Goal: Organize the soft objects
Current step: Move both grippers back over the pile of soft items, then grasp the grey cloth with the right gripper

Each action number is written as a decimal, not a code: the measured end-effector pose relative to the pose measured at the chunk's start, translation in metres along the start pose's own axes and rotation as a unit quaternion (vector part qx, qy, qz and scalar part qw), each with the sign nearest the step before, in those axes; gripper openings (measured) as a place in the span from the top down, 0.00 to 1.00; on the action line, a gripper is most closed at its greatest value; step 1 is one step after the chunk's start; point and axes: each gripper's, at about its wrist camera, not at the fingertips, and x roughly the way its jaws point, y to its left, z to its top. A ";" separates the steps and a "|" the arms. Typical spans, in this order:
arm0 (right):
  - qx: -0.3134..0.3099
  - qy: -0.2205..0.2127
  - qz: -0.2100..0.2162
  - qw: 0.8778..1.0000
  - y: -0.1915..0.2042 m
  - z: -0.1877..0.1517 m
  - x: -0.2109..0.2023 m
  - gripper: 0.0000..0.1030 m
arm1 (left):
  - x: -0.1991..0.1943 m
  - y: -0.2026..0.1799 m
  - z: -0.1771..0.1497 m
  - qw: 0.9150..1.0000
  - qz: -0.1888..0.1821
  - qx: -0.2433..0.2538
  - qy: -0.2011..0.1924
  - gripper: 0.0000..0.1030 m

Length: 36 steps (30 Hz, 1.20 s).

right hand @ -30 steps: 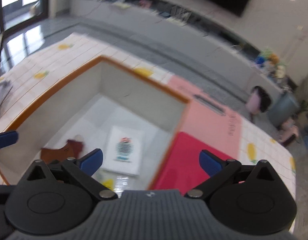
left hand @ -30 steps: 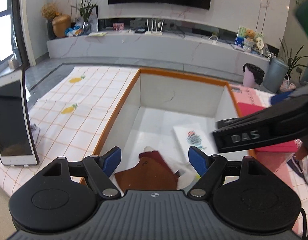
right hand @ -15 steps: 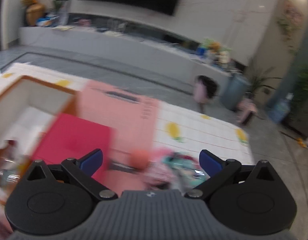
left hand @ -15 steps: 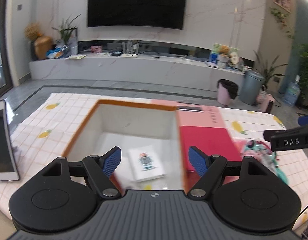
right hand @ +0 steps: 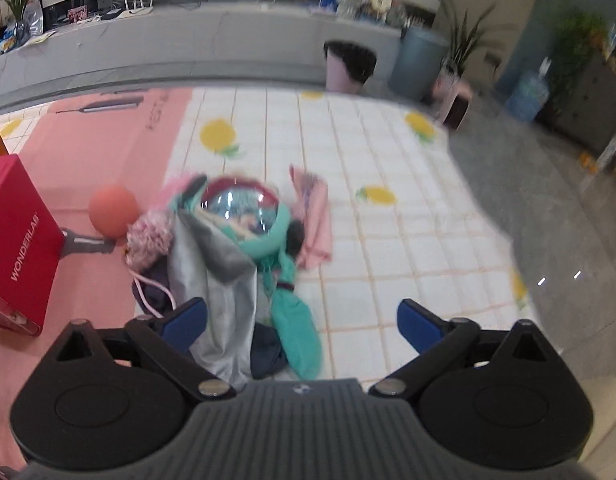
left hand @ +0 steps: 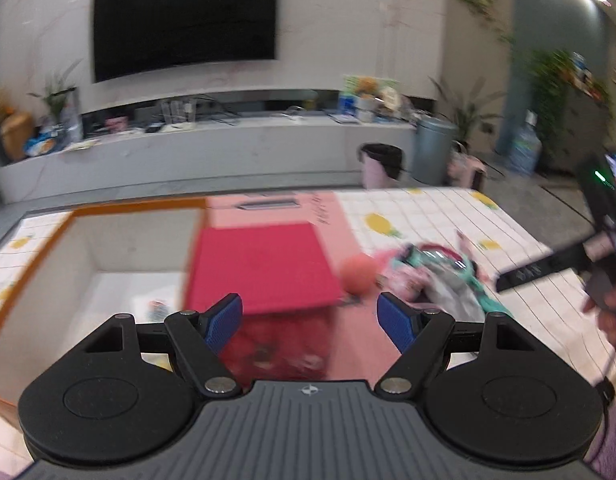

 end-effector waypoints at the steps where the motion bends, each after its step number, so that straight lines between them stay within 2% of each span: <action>1: 0.014 0.009 0.017 1.000 -0.003 -0.002 0.005 0.21 | 0.004 -0.005 -0.004 1.000 -0.009 0.002 0.006 0.12; 2: 0.023 0.017 0.037 0.999 -0.003 -0.004 0.009 0.24 | 0.007 -0.012 -0.009 1.000 -0.018 0.003 0.012 0.12; 4: 0.009 0.023 0.064 0.998 0.007 -0.004 0.012 0.25 | 0.014 -0.019 -0.016 0.999 -0.031 0.007 0.019 0.13; 8: -0.038 -0.005 0.086 0.996 0.032 0.000 0.014 0.36 | 0.025 -0.026 -0.028 0.998 -0.044 0.013 0.042 0.13; 10: -0.059 0.003 0.083 0.995 0.043 0.001 0.020 0.48 | 0.029 -0.025 -0.032 0.998 -0.039 0.008 0.052 0.13; 12: -0.073 0.018 0.076 0.994 0.052 0.000 0.031 0.68 | 0.031 -0.023 -0.036 0.998 -0.034 0.010 0.058 0.13; 13: -0.080 0.024 0.077 0.994 0.055 -0.001 0.037 0.73 | 0.030 -0.021 -0.037 0.998 -0.032 0.012 0.059 0.13; 14: -0.086 0.027 0.077 0.993 0.057 -0.002 0.041 0.82 | 0.029 -0.021 -0.038 0.998 -0.031 0.013 0.061 0.13; 16: -0.096 0.028 0.073 0.992 0.059 -0.004 0.045 0.88 | 0.028 -0.020 -0.039 0.998 -0.032 0.014 0.062 0.12; 18: -0.105 0.025 0.071 0.992 0.059 -0.006 0.043 1.00 | 0.025 -0.021 -0.039 0.997 -0.034 0.017 0.061 0.13; 22: -0.102 0.019 0.100 0.990 0.052 -0.009 0.024 1.00 | 0.023 -0.021 -0.039 0.997 -0.033 0.026 0.060 0.12; 28: -0.113 0.009 0.089 0.990 0.044 -0.027 -0.015 1.00 | 0.023 -0.012 -0.036 0.998 -0.006 0.023 0.061 0.12; 31: -0.111 -0.012 0.107 0.988 0.040 -0.036 -0.033 1.00 | 0.022 -0.007 -0.035 0.998 -0.004 0.011 0.065 0.13; 33: -0.086 0.003 0.136 0.987 0.033 -0.041 -0.030 1.00 | 0.023 -0.005 -0.035 0.997 -0.006 0.008 0.071 0.12; 35: -0.075 0.022 0.120 0.990 0.032 -0.042 -0.018 1.00 | 0.024 -0.004 -0.035 0.997 -0.008 0.009 0.075 0.12; 36: -0.071 0.030 0.106 0.991 0.032 -0.041 -0.011 0.94 | 0.024 -0.004 -0.035 0.997 -0.008 0.009 0.076 0.12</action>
